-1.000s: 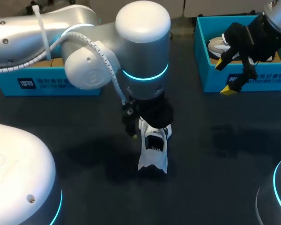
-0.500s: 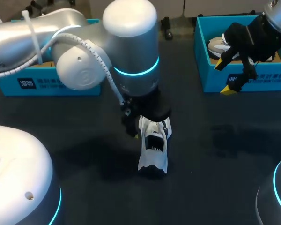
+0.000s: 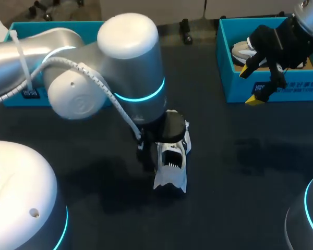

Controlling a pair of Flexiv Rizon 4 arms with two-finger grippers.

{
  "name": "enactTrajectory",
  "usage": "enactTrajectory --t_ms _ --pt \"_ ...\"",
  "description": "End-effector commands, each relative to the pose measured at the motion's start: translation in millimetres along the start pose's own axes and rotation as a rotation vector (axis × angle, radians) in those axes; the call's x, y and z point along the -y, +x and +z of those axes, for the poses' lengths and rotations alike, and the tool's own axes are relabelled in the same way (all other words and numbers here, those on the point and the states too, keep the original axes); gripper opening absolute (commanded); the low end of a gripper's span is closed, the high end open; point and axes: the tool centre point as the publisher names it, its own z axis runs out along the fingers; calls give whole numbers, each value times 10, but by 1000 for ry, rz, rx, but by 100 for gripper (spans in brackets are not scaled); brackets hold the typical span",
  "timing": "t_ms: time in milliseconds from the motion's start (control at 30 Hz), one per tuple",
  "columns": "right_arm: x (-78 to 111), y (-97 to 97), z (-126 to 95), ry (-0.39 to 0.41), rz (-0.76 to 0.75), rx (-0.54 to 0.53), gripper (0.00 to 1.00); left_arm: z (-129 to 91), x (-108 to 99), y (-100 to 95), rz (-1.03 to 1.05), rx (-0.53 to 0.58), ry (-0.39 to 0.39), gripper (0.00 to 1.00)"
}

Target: Take the shoe out of the shoebox, open the shoe tongue, remove and reinsert the insole, then place the shoe into the shoebox

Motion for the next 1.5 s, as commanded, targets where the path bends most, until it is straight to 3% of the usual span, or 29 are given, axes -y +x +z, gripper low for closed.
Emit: enactTrajectory --t_ms 33,600,867,1500 --pt "-10 -19 8 4 1 -3 100 128 145 27 -51 -19 -5 100" --pt "-10 -19 8 4 1 -3 100 458 465 242 -48 -4 -40 100" --pt "-10 -19 8 4 1 -3 100 688 426 309 -81 -5 -87 100" --pt "-10 -19 8 4 1 -3 100 956 321 356 -109 -6 -136 99"
